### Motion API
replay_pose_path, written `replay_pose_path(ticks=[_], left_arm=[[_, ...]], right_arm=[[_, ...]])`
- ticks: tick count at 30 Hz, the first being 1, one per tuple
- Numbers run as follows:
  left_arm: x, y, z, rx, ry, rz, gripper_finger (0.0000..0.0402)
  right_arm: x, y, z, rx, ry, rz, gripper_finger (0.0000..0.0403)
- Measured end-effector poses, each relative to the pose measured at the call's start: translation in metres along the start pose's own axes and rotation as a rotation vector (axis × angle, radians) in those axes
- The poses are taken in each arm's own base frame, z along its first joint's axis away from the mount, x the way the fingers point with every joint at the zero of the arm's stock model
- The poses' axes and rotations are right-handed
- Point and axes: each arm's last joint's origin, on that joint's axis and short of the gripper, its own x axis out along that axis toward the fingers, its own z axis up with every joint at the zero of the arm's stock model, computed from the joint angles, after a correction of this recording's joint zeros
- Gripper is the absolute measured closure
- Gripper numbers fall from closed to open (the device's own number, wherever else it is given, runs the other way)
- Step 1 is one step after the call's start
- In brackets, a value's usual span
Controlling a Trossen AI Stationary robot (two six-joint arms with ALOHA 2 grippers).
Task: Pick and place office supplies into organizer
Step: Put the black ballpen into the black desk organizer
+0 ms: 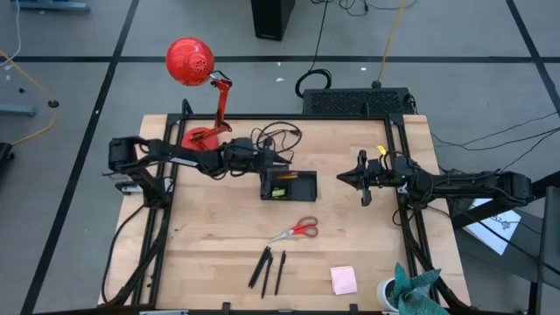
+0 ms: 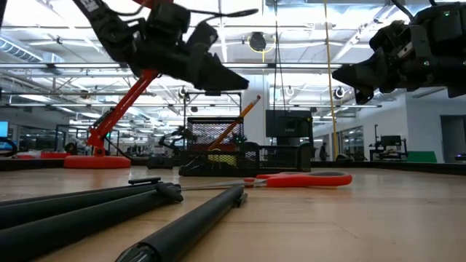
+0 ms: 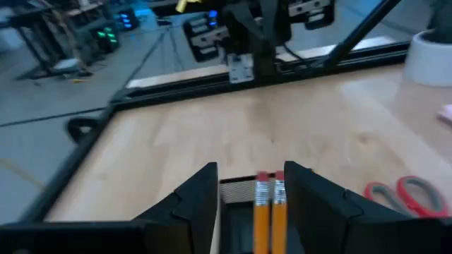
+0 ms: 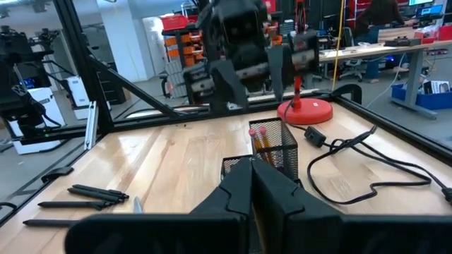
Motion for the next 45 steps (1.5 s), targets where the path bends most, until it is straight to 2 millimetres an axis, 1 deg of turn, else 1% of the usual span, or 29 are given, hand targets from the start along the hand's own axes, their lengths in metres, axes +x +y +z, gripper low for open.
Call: replay_pose_path(ticks=[4, 7, 10, 13, 15, 17, 19, 22, 24, 27, 30, 32, 35, 38, 41, 43, 45], left_arm=[[-0.014, -0.009, 0.021, 0.004, -0.015, 0.02, 0.0239], [-0.028, -0.031, 0.038, -0.037, 0.011, -0.037, 0.0248], [-0.039, -0.068, 0.044, -0.019, 0.113, -0.091, 0.0262], [-0.046, -0.112, 0.041, -0.038, 0.234, -0.091, 0.028], [-0.052, -0.138, 0.039, -0.108, 0.285, -0.089, 0.0293], [-0.057, -0.16, 0.037, -0.212, 0.309, -0.105, 0.0305], [-0.062, -0.179, 0.035, -0.306, 0.338, -0.103, 0.0313], [-0.066, -0.204, 0.029, -0.393, 0.35, -0.064, 0.0319], [-0.064, -0.219, 0.019, -0.463, 0.386, -0.054, 0.032], [-0.052, -0.239, 0.003, -0.559, 0.457, -0.05, 0.032], [-0.036, -0.264, -0.01, -0.549, 0.543, -0.095, 0.032], [-0.024, -0.281, -0.011, -0.528, 0.586, -0.137, 0.032], [-0.013, -0.297, -0.005, -0.472, 0.65, -0.147, 0.032], [-0.007, -0.306, 0.003, -0.421, 0.701, -0.138, 0.0321], [-0.003, -0.31, 0.011, -0.39, 0.689, -0.175, 0.0321], [0.0, -0.309, 0.011, -0.376, 0.702, -0.201, 0.0321], [0.005, -0.306, 0.004, -0.392, 0.751, -0.228, 0.0321]], right_arm=[[0.0, 0.0, 0.0, 0.007, 0.005, 0.001, 0.0398], [0.0, 0.0, -0.001, 0.01, 0.012, 0.0, 0.0398], [0.0, 0.0, -0.003, 0.013, 0.027, -0.002, 0.0399], [0.0, 0.0, -0.003, 0.014, 0.027, -0.003, 0.0399], [0.0, 0.0, -0.003, 0.014, 0.027, -0.003, 0.0399], [0.0, 0.0, -0.003, 0.017, 0.027, -0.003, 0.0399], [0.0, 0.0, -0.003, 0.021, 0.026, -0.003, 0.0399], [0.0, 0.0, -0.001, 0.02, 0.014, -0.001, 0.0399], [0.0, 0.0, 0.0, 0.019, 0.005, 0.0, 0.0399], [0.0, 0.0, 0.003, 0.01, -0.029, 0.005, 0.0399], [0.0, 0.001, 0.005, 0.003, -0.053, 0.008, 0.0399], [0.0, 0.001, 0.005, 0.006, -0.055, 0.009, 0.0399], [0.0, 0.001, 0.006, 0.021, -0.059, 0.01, 0.0399], [0.0, 0.001, 0.006, 0.039, -0.058, 0.011, 0.0399], [0.0, 0.001, 0.006, 0.043, -0.057, 0.011, 0.0399], [0.0, 0.001, 0.006, 0.04, -0.057, 0.011, 0.0399], [0.0, 0.001, 0.006, 0.038, -0.057, 0.01, 0.0399]])
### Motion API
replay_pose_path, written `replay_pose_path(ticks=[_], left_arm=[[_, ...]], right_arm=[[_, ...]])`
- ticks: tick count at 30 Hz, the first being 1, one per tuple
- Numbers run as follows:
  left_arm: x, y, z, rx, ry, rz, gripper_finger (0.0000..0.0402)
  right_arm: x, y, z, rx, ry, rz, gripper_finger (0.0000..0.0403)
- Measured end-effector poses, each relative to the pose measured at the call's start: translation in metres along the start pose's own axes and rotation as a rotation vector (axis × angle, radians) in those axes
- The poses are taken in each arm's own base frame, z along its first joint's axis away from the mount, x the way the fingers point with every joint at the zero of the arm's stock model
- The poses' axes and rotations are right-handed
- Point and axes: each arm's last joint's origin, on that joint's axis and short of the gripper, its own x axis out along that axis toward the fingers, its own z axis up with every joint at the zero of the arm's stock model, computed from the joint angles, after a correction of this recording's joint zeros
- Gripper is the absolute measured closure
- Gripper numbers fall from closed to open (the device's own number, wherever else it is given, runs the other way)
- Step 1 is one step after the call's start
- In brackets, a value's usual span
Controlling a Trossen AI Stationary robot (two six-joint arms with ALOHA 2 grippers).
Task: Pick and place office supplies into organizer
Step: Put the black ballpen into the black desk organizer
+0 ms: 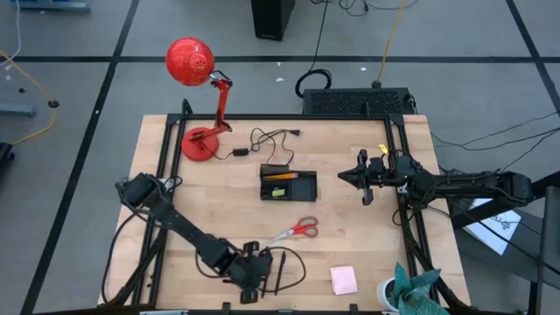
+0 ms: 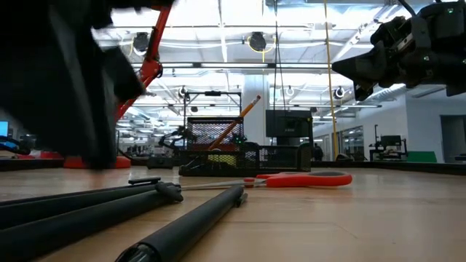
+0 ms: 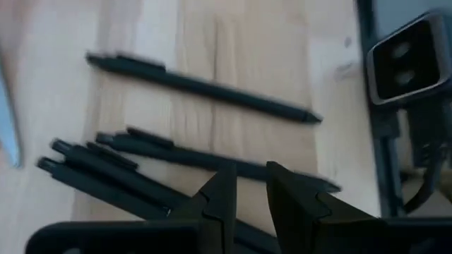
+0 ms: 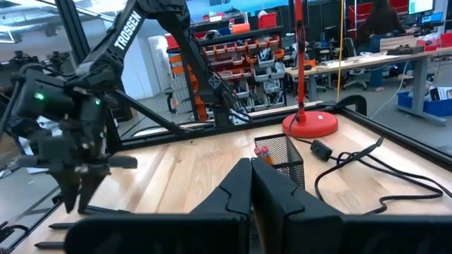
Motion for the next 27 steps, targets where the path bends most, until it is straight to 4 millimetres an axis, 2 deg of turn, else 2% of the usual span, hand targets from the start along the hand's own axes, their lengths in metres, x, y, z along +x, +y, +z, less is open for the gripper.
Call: replay_pose_path(ticks=[3, 7, 16, 27], left_arm=[[0.013, 0.009, -0.003, -0.02, 0.095, -0.04, 0.0321], [0.015, 0.011, -0.001, -0.012, 0.121, -0.086, 0.0321], [0.013, 0.015, -0.006, -0.073, 0.213, -0.066, 0.0321], [0.003, 0.02, -0.021, -0.093, 0.352, 0.041, 0.0321]], right_arm=[[0.0, 0.0, 0.0, 0.0, 0.0, 0.0, 0.0399], [0.0, 0.0, 0.0, 0.001, 0.004, -0.001, 0.0399], [0.0, -0.001, -0.003, 0.006, 0.026, -0.006, 0.0399], [0.0, -0.001, -0.003, 0.006, 0.027, -0.007, 0.0399]])
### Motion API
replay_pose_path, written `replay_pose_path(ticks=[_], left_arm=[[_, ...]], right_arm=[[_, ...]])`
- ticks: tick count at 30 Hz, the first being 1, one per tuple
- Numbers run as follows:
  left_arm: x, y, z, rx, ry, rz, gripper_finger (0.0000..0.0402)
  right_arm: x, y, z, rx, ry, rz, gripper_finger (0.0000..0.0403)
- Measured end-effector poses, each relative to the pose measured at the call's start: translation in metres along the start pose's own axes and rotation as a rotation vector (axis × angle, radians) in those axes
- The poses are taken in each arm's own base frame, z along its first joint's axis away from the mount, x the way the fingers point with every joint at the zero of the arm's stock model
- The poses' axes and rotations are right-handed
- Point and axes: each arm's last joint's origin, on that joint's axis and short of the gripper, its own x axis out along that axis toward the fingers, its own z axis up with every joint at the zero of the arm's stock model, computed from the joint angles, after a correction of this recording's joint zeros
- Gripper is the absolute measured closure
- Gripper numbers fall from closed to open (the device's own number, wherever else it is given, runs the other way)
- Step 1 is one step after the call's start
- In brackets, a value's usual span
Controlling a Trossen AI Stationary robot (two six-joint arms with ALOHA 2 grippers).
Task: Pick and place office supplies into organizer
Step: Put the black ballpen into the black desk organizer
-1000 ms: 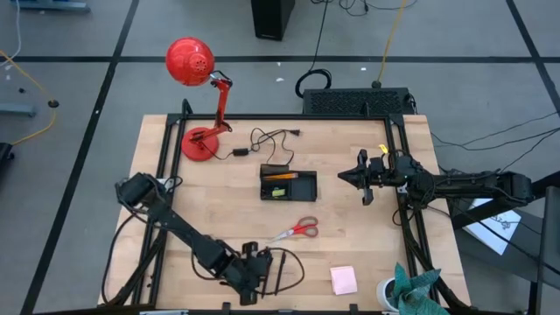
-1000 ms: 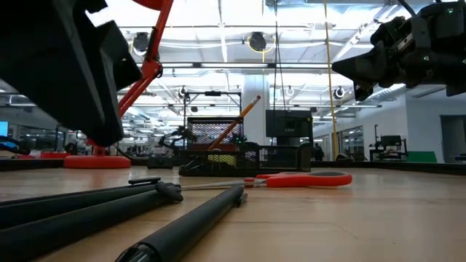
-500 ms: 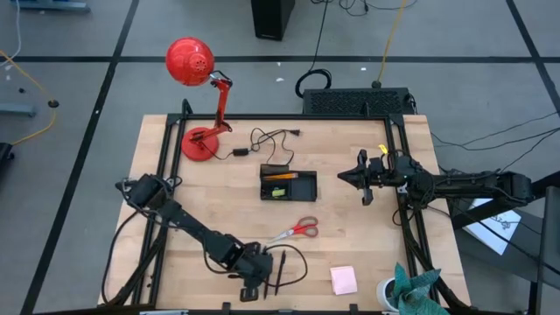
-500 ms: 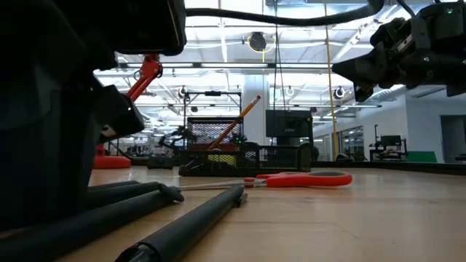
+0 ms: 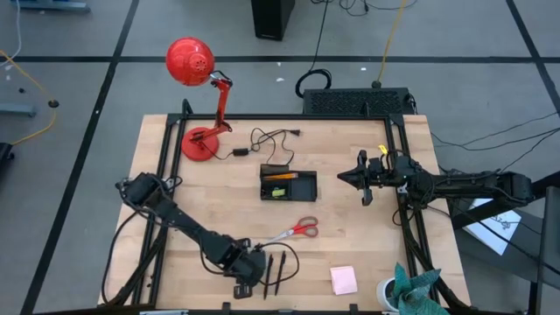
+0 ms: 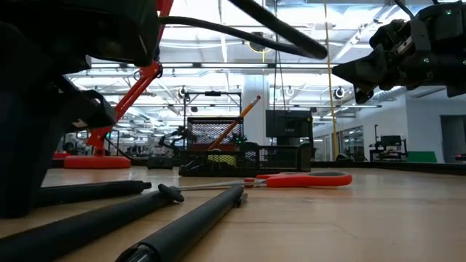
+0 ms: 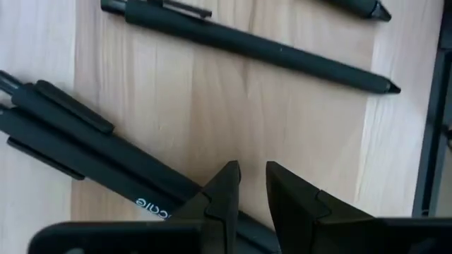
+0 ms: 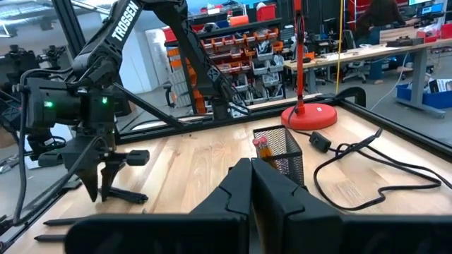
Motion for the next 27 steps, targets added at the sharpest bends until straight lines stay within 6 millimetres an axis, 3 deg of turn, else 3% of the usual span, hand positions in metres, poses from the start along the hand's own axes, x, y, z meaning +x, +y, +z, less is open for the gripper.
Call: replay_pose_path(ticks=[12, 21, 27], left_arm=[[-0.023, 0.0, -0.034, 0.009, 0.138, 0.156, 0.0321], [-0.042, -0.009, -0.022, 0.089, -0.072, 0.133, 0.0321], [-0.043, 0.009, -0.02, 0.077, -0.068, 0.302, 0.0318]], right_arm=[[0.0, 0.0, 0.0, 0.001, 0.003, -0.001, 0.0399], [0.0, 0.0, 0.0, 0.001, 0.004, -0.002, 0.0399], [0.0, 0.0, -0.001, 0.001, 0.006, -0.003, 0.0399]])
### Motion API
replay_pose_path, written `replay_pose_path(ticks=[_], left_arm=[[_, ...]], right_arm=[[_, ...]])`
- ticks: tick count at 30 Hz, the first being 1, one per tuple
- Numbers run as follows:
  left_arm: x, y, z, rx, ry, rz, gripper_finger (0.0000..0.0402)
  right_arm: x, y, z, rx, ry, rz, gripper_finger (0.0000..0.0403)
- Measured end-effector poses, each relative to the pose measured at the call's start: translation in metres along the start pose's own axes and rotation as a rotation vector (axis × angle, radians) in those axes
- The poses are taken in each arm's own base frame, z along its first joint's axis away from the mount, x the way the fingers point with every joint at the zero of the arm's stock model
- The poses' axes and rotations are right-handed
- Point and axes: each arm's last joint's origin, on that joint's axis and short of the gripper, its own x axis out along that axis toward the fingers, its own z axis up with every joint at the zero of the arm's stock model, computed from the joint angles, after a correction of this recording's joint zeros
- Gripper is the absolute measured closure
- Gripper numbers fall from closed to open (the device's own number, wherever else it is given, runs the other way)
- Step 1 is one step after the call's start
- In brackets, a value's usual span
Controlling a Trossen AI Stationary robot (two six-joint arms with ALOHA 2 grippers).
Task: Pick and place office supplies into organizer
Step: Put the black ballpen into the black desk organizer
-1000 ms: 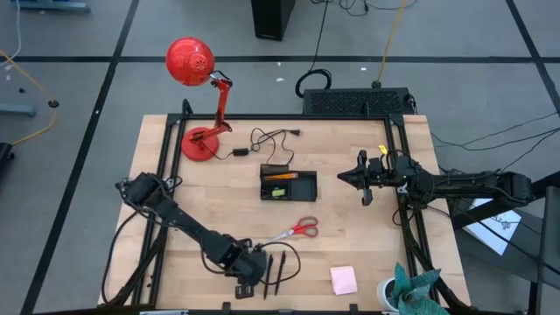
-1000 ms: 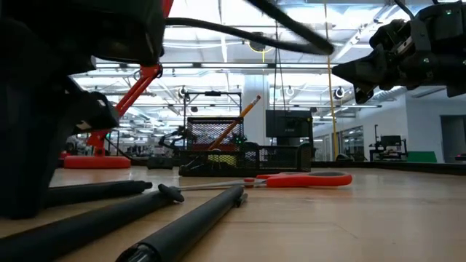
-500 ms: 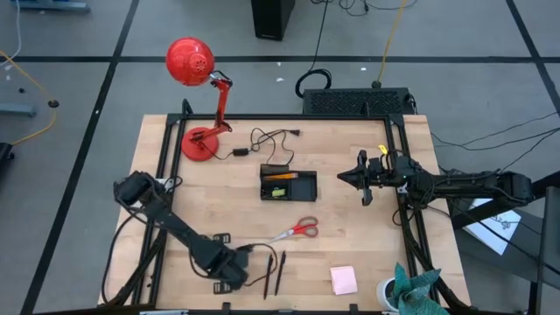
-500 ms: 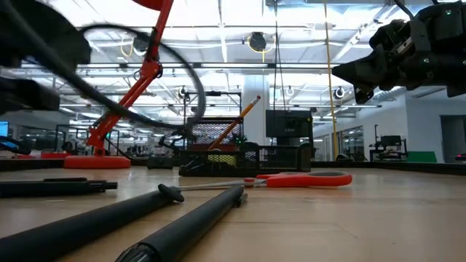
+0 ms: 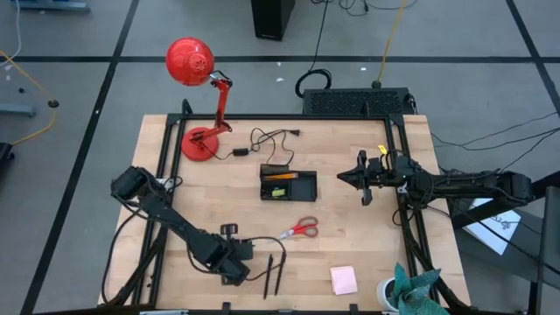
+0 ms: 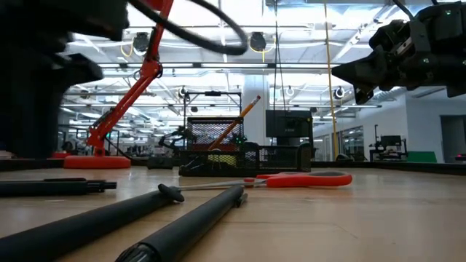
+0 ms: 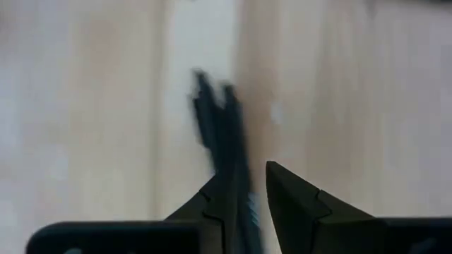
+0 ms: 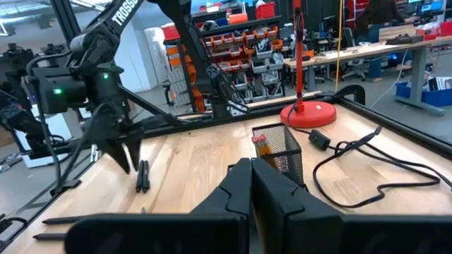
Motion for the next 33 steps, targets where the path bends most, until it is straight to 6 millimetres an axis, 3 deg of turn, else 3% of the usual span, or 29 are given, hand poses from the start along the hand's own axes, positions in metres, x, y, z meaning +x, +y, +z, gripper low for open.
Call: replay_pose_path(ticks=[8, 14, 23, 33], left_arm=[[0.004, 0.021, 0.014, -0.008, -0.002, 0.064, 0.0285], [0.005, 0.023, 0.013, -0.012, 0.028, 0.039, 0.0253], [0.018, 0.02, -0.01, -0.062, 0.107, 0.034, 0.0232], [0.036, 0.021, -0.029, -0.095, 0.08, 0.008, 0.0259]], right_arm=[[0.0, 0.0, -0.001, 0.001, 0.005, -0.001, 0.0399], [0.0, 0.0, -0.001, 0.003, 0.01, -0.002, 0.0399], [0.0, 0.0, -0.002, 0.005, 0.021, -0.004, 0.0399], [0.0, 0.0, -0.002, 0.005, 0.021, -0.005, 0.0399]])
